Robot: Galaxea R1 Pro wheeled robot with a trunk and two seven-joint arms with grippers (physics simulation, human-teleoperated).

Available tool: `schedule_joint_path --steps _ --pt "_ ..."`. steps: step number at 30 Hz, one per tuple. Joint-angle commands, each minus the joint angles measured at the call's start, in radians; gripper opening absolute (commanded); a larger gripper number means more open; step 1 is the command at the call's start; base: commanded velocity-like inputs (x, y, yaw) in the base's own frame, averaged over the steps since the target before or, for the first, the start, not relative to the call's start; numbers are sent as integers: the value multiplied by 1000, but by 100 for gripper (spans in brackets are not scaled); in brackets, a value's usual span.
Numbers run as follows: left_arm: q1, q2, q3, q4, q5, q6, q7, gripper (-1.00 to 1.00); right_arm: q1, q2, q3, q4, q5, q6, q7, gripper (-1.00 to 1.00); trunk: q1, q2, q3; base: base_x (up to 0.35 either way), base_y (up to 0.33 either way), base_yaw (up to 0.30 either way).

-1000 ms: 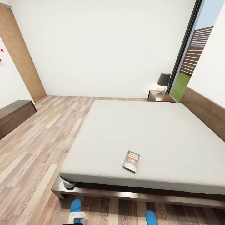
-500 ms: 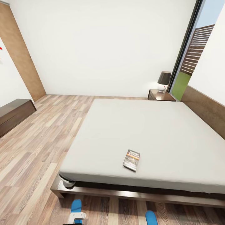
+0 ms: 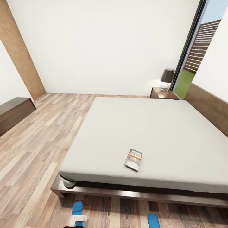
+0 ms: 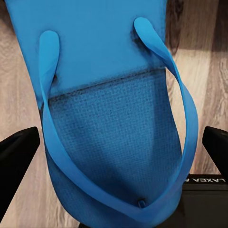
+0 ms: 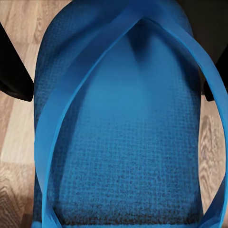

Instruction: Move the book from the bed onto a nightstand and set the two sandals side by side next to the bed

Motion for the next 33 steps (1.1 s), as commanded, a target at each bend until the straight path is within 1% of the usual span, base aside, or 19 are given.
schedule_joint_path --steps 1,7,14,16,18,33 --pt "0 0 -9 0 10 -5 5 -100 -1 0 -3 1 7 -3 3 -100 4 -8 -6 0 0 0" --pt "0 0 -9 0 10 -13 5 -100 -1 0 -2 1 7 -4 3 -100 27 -50 -33 0 0 0" --pt "0 1 -9 0 10 -16 5 -100 -1 0 4 1 9 -5 4 -100 54 -99 -58 0 0 0" --pt "-12 -7 -8 -4 8 -24 4 -100 -8 4 1 -5 15 -17 8 -100 54 -99 -58 0 0 0" --pt "-13 -7 -8 -4 8 -24 3 -100 -7 4 1 -5 15 -28 8 -100 54 -99 -58 0 0 0" --pt "-13 -7 -8 -4 8 -24 3 -100 -7 4 1 -5 15 -28 8 -100 54 -99 -58 0 0 0"
